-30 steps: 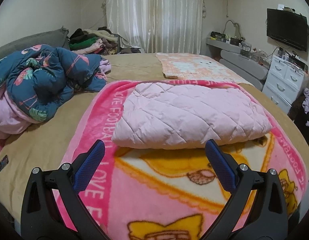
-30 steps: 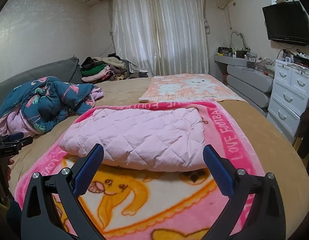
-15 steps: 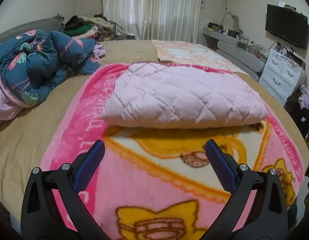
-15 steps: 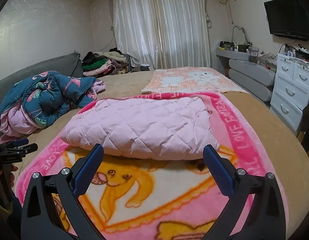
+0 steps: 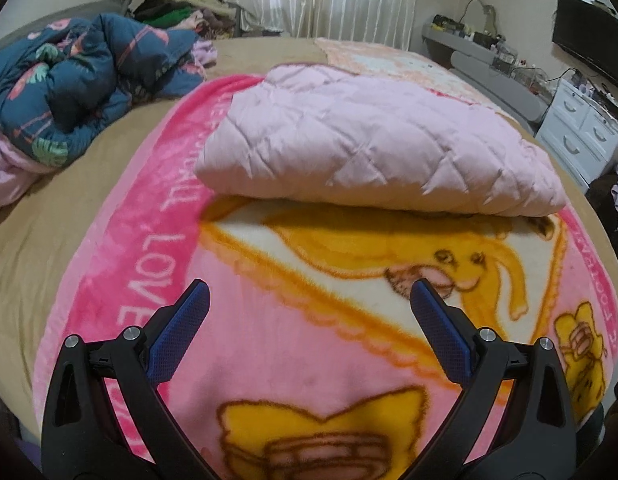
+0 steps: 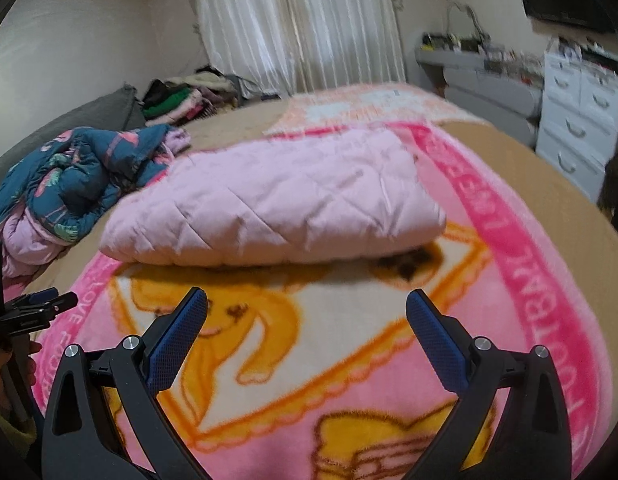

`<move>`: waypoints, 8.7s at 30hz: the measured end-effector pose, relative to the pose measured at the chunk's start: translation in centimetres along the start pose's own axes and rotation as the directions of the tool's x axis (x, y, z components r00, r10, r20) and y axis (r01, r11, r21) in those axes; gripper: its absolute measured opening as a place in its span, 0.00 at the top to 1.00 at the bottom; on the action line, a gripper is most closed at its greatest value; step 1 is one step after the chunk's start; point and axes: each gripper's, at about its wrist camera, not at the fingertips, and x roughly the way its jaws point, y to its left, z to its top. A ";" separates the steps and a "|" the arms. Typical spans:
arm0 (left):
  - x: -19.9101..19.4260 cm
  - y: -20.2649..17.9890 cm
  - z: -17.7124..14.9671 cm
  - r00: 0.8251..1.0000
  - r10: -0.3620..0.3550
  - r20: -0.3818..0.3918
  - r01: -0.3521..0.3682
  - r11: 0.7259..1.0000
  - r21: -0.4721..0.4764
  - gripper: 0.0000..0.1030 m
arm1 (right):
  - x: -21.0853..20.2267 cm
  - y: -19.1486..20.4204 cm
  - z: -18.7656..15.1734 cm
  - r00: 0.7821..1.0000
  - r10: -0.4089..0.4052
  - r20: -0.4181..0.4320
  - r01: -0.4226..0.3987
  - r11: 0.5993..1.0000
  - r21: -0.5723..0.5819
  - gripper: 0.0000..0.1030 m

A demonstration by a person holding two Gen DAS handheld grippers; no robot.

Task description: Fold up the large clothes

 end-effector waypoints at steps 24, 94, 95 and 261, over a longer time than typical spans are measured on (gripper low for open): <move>7.8 1.5 6.6 0.999 0.003 -0.041 -0.009 0.990 -0.142 0.09 | 10.5 -8.2 2.8 0.995 -0.041 -0.092 0.076 0.910 0.407 0.04; 9.3 1.7 16.4 0.978 -0.114 0.173 0.160 0.948 -0.277 0.74 | 11.6 -0.9 11.7 0.997 0.019 0.069 -0.018 1.000 -0.009 0.75; 8.5 2.0 16.2 0.977 -0.111 0.181 0.156 0.952 -0.262 0.75 | 11.1 -0.5 12.0 0.997 0.017 0.073 -0.013 0.999 -0.047 0.76; -17.1 -3.3 -12.9 0.975 -0.011 0.220 0.013 1.000 -0.004 0.09 | -17.8 13.2 -14.8 0.997 0.031 0.065 -0.020 0.986 -0.167 0.04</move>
